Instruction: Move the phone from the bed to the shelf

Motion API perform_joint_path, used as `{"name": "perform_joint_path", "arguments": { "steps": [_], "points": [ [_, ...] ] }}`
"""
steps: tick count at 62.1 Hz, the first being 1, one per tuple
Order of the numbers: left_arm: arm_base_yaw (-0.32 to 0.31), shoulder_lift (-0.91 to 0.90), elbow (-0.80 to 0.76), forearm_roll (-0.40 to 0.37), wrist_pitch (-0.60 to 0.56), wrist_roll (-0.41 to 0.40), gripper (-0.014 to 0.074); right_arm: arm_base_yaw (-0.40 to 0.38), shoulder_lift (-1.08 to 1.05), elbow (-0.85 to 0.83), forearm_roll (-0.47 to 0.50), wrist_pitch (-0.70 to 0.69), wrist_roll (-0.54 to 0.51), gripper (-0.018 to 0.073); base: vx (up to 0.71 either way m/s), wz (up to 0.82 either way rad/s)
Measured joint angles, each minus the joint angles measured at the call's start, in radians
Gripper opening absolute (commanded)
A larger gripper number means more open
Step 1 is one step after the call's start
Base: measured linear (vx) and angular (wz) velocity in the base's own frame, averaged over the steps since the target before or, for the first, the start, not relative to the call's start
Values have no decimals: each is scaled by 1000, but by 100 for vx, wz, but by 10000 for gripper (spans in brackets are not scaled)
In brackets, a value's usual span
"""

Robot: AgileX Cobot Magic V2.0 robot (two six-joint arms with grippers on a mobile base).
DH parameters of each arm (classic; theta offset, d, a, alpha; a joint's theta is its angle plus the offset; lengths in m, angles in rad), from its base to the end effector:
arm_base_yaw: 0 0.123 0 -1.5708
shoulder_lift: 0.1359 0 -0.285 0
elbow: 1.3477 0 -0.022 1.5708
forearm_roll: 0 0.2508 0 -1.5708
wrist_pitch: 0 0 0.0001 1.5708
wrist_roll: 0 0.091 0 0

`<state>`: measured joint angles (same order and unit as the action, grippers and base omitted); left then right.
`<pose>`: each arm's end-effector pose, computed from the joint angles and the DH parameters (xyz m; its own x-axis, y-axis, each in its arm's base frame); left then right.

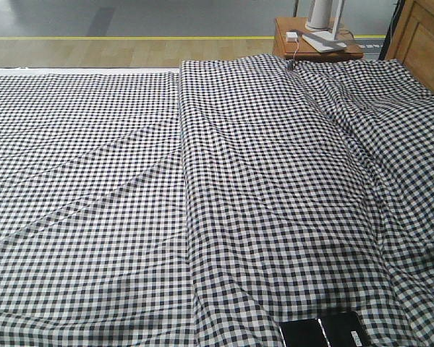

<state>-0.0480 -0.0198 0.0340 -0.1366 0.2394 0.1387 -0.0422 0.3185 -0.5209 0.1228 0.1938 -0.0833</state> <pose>0.0550 -0.0056 0.1813 -0.1629 0.0138 -0.9866 0.0807 0.9967 0.0006 0.0686 -0.0007 0.3495 0.0976 0.0331 -0.9947 0.0151 0.9993 0.0347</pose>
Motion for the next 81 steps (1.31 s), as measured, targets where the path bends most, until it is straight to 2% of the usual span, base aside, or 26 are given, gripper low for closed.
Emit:
{"name": "perform_joint_path", "arguments": {
  "steps": [12,22,38,46,81],
  "points": [
    [0,0,0,0,0,0,1,0,172,-106,0,112,0,95,0,0],
    [0,0,0,0,0,0,1,0,298,-118,0,178,0,212,0,0],
    [0,0,0,0,0,0,1,0,429,-118,0,208,0,608,0,0],
    [0,0,0,0,0,0,1,0,436,-118,0,208,0,727,0,0],
    [0,0,0,0,0,0,1,0,436,-119,0,166,0,634,0,0]
  ]
}}
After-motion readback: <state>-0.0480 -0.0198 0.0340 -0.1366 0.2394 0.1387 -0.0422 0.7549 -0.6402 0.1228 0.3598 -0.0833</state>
